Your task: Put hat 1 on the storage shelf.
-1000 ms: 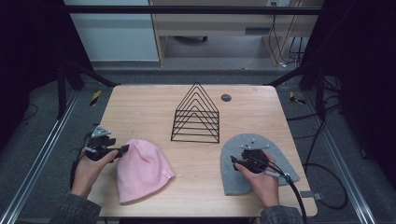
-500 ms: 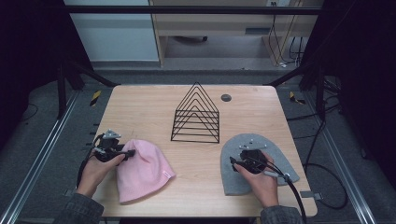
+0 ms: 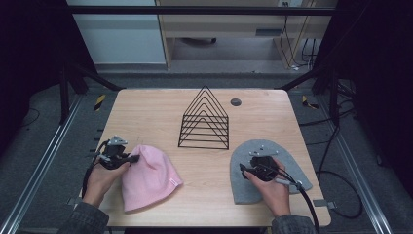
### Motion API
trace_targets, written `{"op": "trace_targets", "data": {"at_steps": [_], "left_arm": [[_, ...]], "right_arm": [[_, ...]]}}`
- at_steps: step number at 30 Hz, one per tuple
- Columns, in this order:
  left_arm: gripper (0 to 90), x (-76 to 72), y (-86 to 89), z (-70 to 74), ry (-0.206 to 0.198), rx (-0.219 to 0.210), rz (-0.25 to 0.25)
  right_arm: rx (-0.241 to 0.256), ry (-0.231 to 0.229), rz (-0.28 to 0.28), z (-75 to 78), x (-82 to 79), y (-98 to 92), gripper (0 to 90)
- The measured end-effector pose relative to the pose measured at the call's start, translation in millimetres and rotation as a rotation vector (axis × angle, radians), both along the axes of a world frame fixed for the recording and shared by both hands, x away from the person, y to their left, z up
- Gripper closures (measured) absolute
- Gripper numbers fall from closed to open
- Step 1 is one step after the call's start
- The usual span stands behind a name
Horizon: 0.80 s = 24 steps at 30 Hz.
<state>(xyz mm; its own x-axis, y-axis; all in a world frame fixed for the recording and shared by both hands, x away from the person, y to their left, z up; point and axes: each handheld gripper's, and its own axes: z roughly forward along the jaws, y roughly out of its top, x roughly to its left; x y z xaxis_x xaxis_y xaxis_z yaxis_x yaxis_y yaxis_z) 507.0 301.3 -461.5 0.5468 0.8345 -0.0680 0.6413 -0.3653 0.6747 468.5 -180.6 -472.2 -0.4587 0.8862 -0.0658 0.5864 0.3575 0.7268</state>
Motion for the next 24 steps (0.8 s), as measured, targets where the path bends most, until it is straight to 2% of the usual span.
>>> {"op": "trace_targets", "data": {"at_steps": [5, 6, 7, 11, 19, 21, 24], "left_arm": [[79.3, -6.3, -3.6, 11.5, -0.044, -0.011, -0.021], [79.3, -9.8, -5.5, 17.9, -0.067, -0.017, -0.032], [79.4, -9.8, -5.5, 17.9, -0.067, -0.017, -0.032], [79.7, -19.3, -12.7, 34.7, -0.121, -0.017, -0.068], [80.0, -30.1, -28.6, 54.2, -0.172, 0.008, -0.134], [80.0, -34.3, -36.2, 64.3, -0.192, 0.016, -0.165], [80.0, -37.2, -41.0, 72.0, -0.207, 0.016, -0.182]], "right_arm": [[0.002, -0.002, -0.001, 0.9, -0.2, -0.4, 34.6], [0.0, -0.003, -0.001, 1.2, -0.3, -0.8, 34.6], [0.0, -0.003, -0.001, 1.2, -0.3, -0.8, 34.6], [0.005, -0.004, -0.006, 1.8, -0.9, -1.3, 34.6], [0.002, -0.017, -0.006, 3.0, -2.5, -1.2, 36.5], [0.022, -0.027, -0.008, 5.6, -5.3, -1.3, 38.1], [0.029, -0.041, -0.004, 9.2, -7.0, -1.1, 38.3]]}}
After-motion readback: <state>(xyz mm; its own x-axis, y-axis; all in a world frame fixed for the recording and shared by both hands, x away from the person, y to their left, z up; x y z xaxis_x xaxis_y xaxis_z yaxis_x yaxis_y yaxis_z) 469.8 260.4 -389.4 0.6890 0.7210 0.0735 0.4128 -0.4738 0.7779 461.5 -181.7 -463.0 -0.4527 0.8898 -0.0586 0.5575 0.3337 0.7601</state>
